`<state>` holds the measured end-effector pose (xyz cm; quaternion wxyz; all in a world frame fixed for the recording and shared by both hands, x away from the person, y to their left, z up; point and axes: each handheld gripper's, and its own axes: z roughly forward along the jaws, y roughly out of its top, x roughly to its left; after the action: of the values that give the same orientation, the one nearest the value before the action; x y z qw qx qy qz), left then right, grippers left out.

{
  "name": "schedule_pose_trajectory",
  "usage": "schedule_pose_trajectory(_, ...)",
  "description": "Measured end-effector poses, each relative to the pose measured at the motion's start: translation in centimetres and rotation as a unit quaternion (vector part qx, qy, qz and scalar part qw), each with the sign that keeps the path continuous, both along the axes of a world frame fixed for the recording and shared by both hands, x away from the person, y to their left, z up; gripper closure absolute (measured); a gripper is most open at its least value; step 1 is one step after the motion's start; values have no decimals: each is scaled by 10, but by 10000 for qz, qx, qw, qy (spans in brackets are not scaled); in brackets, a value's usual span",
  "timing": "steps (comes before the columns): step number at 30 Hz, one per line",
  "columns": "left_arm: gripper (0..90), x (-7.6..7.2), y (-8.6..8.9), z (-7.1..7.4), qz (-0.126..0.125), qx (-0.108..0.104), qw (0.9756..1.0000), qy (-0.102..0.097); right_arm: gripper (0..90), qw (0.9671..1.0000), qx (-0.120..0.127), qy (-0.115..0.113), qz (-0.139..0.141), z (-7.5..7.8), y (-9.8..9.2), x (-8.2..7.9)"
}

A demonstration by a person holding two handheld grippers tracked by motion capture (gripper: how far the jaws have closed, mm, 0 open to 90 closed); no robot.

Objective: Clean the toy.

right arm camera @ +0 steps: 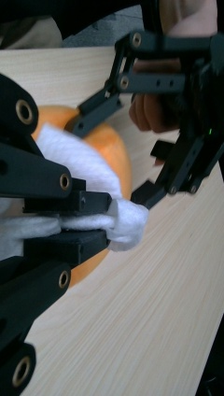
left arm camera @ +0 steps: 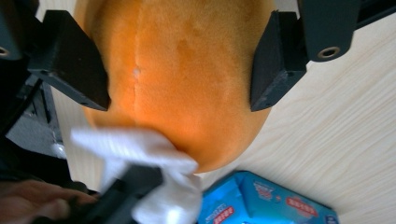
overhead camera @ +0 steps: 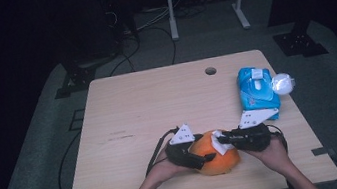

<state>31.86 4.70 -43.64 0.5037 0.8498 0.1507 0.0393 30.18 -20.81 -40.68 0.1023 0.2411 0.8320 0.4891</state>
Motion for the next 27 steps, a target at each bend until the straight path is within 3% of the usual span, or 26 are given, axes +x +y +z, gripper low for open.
schedule_pose_trajectory(7, 234, 2, 3, -2, -15, -19, 10000, 38, 807, 9990, -206, 156, -362, -9, -22, 7)
schedule_pose_trajectory(12, 227, 2, 3, -3, 30, -23, 10000, 52, 807, 9998, 29, 137, -127, -4, -14, 1)
schedule_pose_trajectory(16, 228, 0, 2, -2, 10, 45, 10000, 17, 807, 9998, -177, -100, 91, 1, 4, -7)
schedule_pose_trajectory(22, 232, 2, 4, -2, 47, 15, 10000, 53, 808, 9995, -100, 218, -196, -9, -17, 7)
schedule_pose_trajectory(24, 220, 4, 5, -2, 112, -32, 9999, 110, 808, 9991, -197, 249, -272, -12, -22, 8)
schedule_pose_trajectory(27, 125, 6, 5, -1, 149, -105, 9996, 218, 808, 9989, -259, 261, -295, -13, -24, 8)
